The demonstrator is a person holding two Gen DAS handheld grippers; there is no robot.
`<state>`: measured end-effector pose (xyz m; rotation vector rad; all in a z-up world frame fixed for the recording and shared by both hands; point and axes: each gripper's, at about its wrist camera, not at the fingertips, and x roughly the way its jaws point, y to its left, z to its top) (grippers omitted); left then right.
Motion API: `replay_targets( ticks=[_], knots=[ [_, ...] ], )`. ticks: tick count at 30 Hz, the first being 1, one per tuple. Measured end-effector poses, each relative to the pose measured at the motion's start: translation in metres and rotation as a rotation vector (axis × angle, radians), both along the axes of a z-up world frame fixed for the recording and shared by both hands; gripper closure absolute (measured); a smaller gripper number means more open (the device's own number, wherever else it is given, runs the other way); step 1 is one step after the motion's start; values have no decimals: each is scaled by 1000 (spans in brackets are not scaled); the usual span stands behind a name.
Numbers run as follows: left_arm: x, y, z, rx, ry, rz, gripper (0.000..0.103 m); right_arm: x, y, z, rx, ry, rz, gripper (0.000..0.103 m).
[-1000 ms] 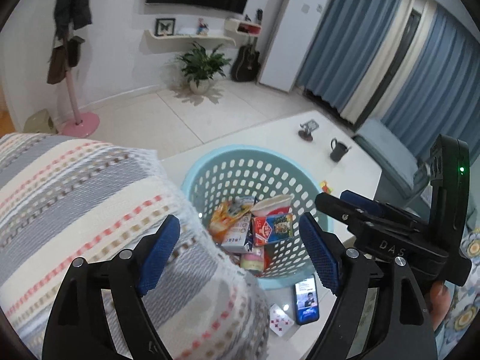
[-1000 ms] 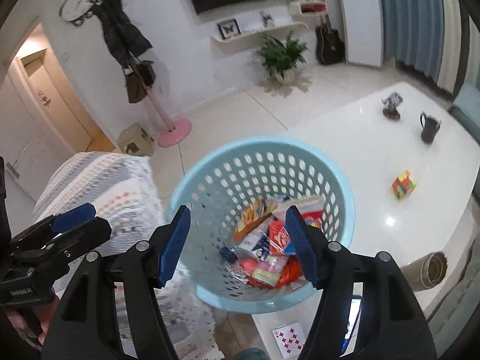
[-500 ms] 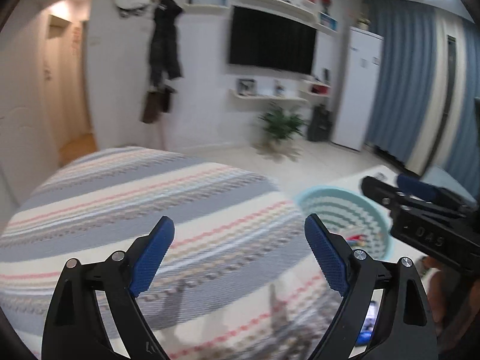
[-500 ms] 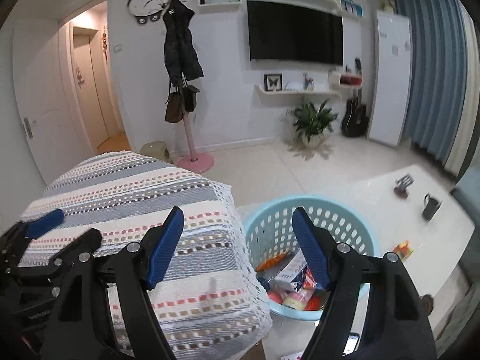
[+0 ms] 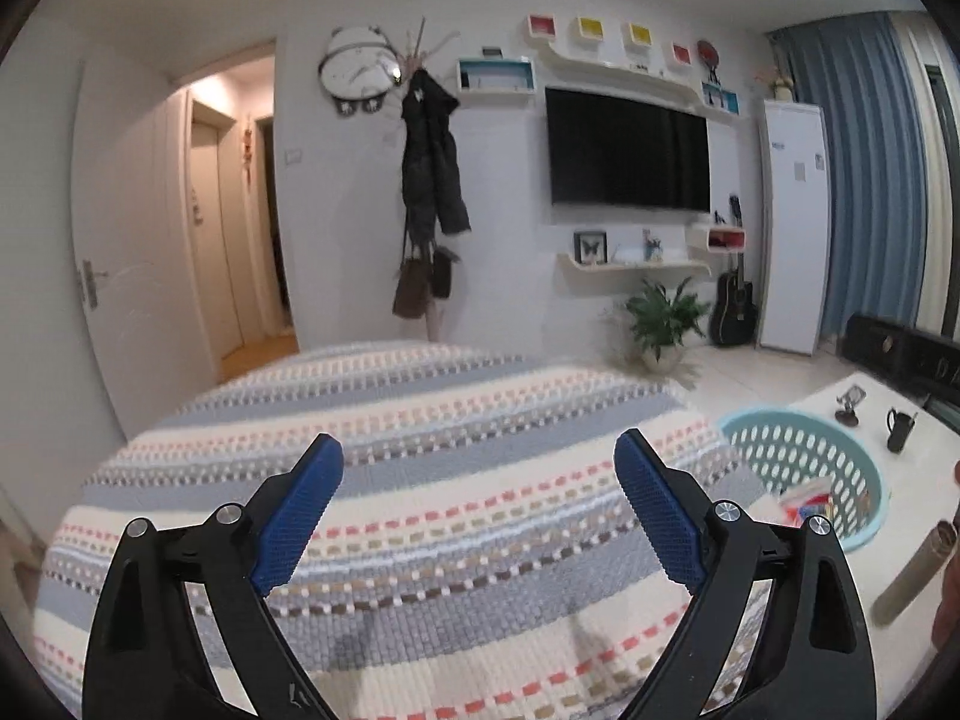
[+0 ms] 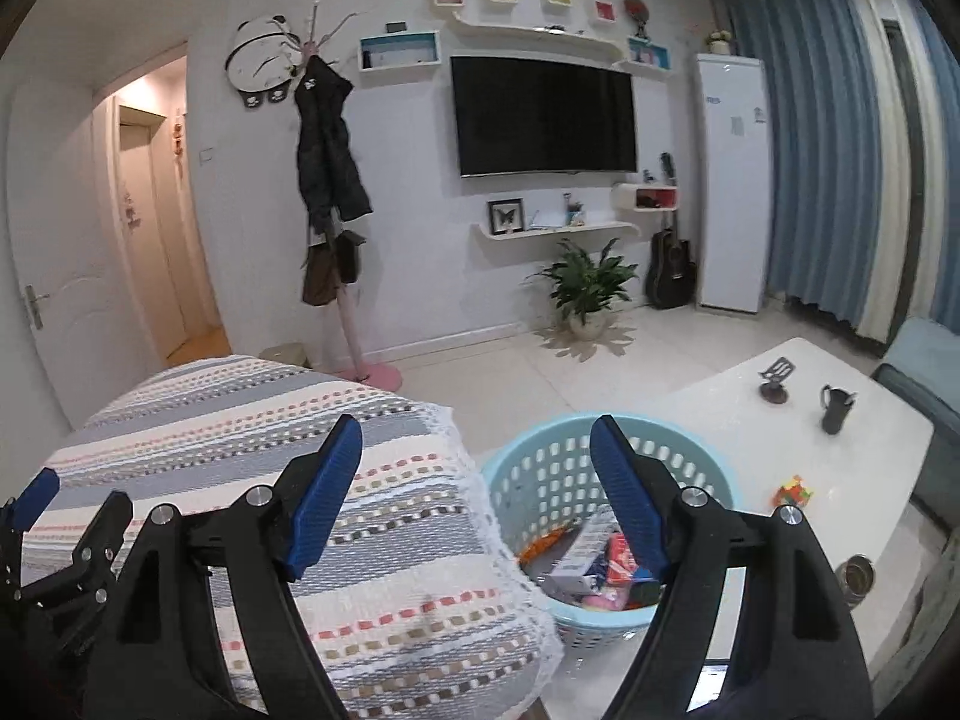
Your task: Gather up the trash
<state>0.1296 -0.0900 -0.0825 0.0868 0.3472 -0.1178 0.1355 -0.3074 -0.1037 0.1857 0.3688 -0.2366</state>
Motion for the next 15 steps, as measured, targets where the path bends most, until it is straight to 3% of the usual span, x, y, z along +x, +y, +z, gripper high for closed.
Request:
replay_targets(
  ticks=[6,15],
  knots=[
    [-3,5,2,-24,-20,9,8,-15,10,-3,-86,17,-51,28],
    [-5,4,-1,-13,-11,35,8,-16,14,-9,-86,10,-85,26]
  ],
)
